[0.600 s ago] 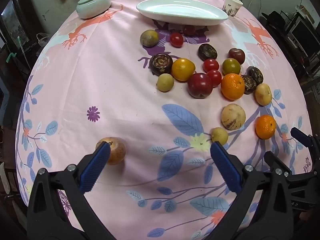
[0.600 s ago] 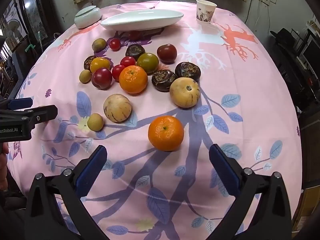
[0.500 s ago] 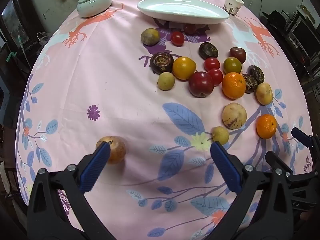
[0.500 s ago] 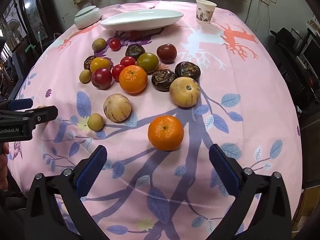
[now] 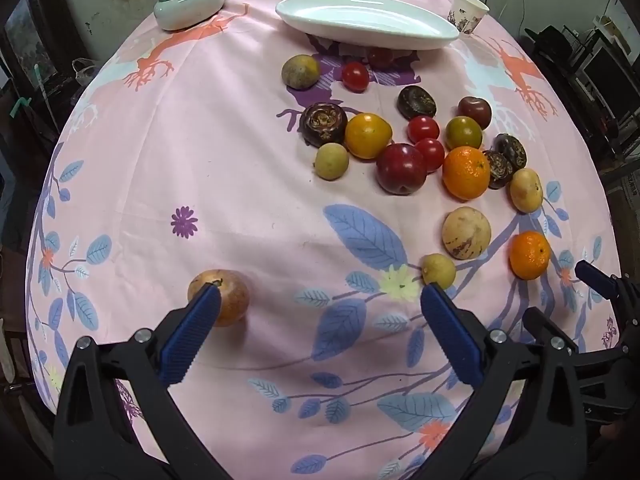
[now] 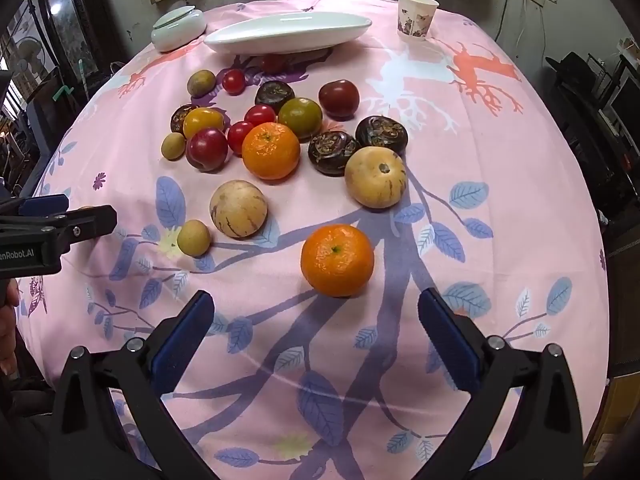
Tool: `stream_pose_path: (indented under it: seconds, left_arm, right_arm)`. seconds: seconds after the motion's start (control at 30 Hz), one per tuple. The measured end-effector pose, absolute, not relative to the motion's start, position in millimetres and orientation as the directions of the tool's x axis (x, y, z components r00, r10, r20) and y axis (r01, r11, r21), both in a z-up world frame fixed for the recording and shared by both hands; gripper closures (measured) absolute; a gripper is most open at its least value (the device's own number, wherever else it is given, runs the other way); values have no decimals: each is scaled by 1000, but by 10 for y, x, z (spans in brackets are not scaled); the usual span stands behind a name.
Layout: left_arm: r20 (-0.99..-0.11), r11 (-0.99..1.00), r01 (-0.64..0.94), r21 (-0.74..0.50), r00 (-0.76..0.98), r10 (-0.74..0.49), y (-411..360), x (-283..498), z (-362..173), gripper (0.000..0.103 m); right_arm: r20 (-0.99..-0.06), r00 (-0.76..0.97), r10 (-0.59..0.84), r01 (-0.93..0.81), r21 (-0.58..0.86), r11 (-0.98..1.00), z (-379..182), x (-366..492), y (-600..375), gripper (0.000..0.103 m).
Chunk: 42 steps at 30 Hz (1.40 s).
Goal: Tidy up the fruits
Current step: 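Move the left tool toward the small brown round fruit on the cloth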
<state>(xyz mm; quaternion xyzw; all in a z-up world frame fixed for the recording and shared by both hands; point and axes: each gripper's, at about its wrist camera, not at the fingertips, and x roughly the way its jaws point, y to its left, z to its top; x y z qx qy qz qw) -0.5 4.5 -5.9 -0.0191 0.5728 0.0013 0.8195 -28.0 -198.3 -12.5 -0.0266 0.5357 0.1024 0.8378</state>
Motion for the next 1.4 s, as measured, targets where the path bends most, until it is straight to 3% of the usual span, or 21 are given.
stream_pose_path:
  seconds: [1.4]
  left_arm:
    - [-949,999,-29,-24,316,-13,44,6,-114,2]
  right_arm:
    - [-908,394,141,-196,66,978,-167,-267,-2001,1]
